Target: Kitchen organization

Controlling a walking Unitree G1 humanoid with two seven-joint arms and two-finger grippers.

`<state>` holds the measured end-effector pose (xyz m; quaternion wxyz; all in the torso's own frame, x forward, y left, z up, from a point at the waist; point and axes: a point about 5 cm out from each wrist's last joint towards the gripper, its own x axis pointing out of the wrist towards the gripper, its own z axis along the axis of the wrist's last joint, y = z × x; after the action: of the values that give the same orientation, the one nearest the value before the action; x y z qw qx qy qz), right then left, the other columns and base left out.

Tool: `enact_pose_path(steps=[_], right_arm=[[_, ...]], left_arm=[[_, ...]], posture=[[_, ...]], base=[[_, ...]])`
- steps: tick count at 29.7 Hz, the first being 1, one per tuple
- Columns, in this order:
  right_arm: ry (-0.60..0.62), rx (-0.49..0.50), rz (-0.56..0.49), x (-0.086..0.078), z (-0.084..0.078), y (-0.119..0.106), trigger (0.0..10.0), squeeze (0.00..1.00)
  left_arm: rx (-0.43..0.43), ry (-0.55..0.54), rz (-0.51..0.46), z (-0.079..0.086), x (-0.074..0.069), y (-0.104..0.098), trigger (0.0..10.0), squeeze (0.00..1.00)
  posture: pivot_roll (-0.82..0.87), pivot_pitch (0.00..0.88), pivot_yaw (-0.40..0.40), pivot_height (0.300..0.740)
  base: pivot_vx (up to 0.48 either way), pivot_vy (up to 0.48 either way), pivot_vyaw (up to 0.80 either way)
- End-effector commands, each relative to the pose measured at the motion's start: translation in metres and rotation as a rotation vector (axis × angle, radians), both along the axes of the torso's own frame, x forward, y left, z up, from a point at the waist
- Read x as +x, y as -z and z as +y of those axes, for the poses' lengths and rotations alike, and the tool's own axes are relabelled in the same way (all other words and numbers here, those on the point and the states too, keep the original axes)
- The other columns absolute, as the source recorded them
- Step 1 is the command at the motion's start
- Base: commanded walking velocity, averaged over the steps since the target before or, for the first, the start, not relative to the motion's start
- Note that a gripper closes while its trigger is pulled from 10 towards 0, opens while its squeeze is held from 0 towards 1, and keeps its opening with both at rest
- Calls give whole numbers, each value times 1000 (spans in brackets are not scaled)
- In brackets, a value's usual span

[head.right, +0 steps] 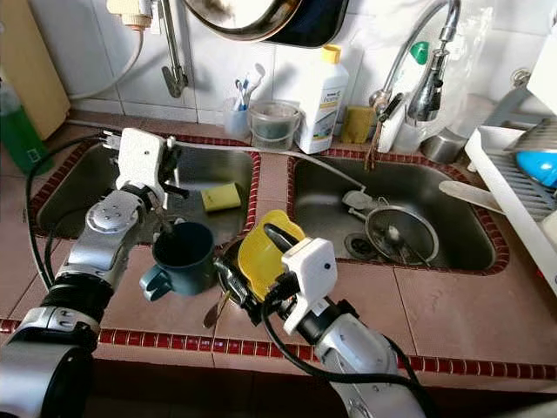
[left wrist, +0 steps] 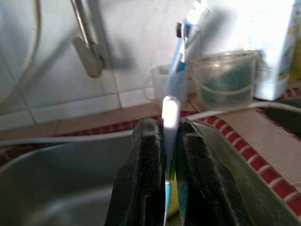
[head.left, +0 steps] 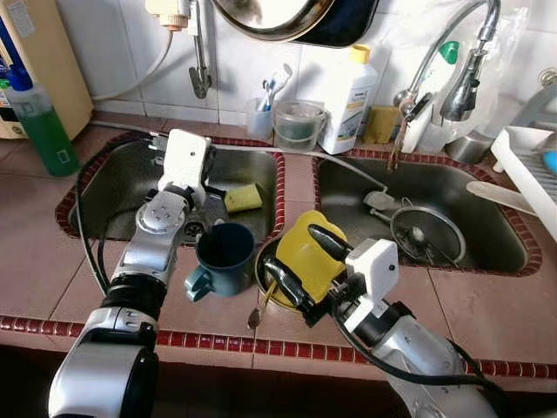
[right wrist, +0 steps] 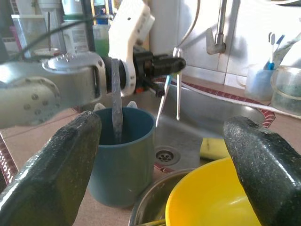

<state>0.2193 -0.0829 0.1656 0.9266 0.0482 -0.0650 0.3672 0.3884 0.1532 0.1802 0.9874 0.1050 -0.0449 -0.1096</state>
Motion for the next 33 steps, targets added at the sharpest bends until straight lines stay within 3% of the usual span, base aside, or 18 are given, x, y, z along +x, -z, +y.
enact_pose_path(steps=[1,5,15,16,18,19,20,21,22,33], right_arm=[[2,0,-4,-3,0,-3,10000,0],[2,4,6,-6,0,-4,10000,0],[14,7,26,-9,-4,-3,10000,0],[16,6,25,-9,-4,-3,10000,0],[16,6,25,-9,-4,-3,10000,0],[16,6,25,-9,-5,-4,10000,0],[16,6,25,-9,-5,-4,10000,0],[14,6,25,-10,-4,-4,10000,0],[12,6,26,-10,-4,-4,10000,0],[10,5,22,-9,-4,-4,10000,0]], left_arm=[[-8,18,-13,-3,3,-5,10000,0],[-53,72,9,-6,3,-3,10000,0],[-29,79,-11,-2,3,-6,10000,0],[-42,82,-9,0,3,-6,10000,94],[-42,82,-9,0,3,-6,10000,94],[-46,84,-8,0,3,-6,10000,318],[-46,84,-8,0,3,-6,10000,318],[-43,79,-10,1,4,-7,10000,522],[-56,77,-13,3,4,-8,10000,1000],[-67,82,-23,3,4,-11,10000,1000]], posture=[[-263,66,-46,740],[-272,72,-42,740],[-274,64,-46,740],[-274,64,-46,740],[-274,64,-46,740],[-274,64,-46,740],[-274,64,-46,740],[-274,64,-46,740],[-271,56,-52,740],[-268,48,-53,740]], base=[[0,0,0],[0,0,0],[0,0,0],[0,0,0],[0,0,0],[0,0,0],[0,0,0],[0,0,0],[0,0,0],[0,0,0]])
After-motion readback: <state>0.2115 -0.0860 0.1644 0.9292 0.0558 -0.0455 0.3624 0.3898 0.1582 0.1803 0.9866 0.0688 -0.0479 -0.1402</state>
